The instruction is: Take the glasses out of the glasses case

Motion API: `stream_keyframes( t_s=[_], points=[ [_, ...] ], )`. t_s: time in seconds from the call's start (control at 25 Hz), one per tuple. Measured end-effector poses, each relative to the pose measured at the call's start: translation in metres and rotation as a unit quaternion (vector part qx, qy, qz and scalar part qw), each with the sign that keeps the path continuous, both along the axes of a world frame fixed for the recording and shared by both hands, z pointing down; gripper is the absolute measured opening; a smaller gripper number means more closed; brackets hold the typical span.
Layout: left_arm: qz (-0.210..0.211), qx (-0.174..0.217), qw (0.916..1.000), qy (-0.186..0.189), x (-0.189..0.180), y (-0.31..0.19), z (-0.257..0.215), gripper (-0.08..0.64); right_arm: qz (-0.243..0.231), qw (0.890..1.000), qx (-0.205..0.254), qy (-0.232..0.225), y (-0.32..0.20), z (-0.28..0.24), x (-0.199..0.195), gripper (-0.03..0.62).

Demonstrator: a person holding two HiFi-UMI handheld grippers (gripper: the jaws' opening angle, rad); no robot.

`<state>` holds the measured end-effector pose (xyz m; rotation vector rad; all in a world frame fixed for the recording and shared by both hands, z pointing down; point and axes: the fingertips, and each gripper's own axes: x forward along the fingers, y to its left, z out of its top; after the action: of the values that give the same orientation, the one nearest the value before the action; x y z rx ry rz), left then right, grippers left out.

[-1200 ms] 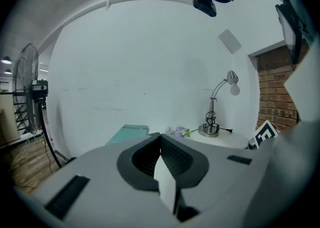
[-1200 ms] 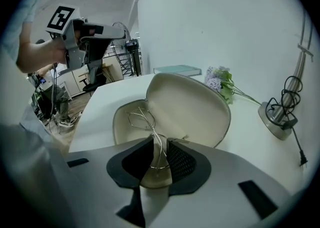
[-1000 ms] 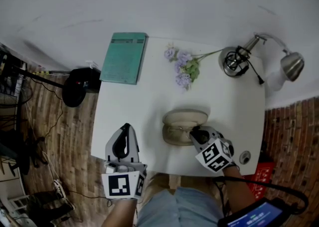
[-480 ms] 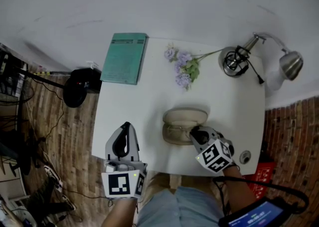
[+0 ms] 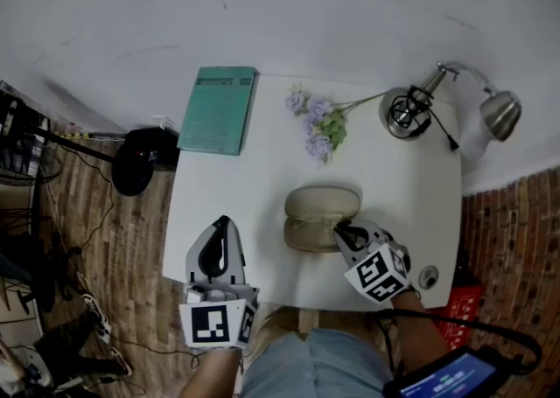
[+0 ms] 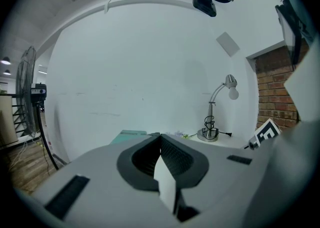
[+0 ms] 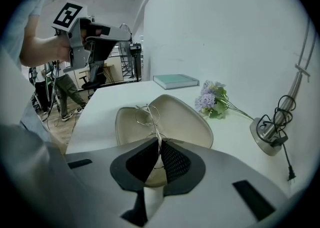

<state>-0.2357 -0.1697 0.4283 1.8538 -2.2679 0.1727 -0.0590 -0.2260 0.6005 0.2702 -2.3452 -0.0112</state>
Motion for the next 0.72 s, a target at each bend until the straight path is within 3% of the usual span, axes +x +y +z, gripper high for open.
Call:
stream_keyframes(
  t_s=[0.44, 0.72],
  points=[
    [0.006, 0.015, 0.9998, -0.013, 0.0, -0.004, -0.019, 0.006, 0.036, 0.999, 0.013, -0.027, -0.018, -0.021, -0.001, 0.037],
    [0.018, 0.033, 0.9991, -0.017, 0.006, -0.012, -0.034, 0.006, 0.071, 0.995, 0.027, -0.067, -0.037, -0.055, 0.001, 0.037]
  ],
)
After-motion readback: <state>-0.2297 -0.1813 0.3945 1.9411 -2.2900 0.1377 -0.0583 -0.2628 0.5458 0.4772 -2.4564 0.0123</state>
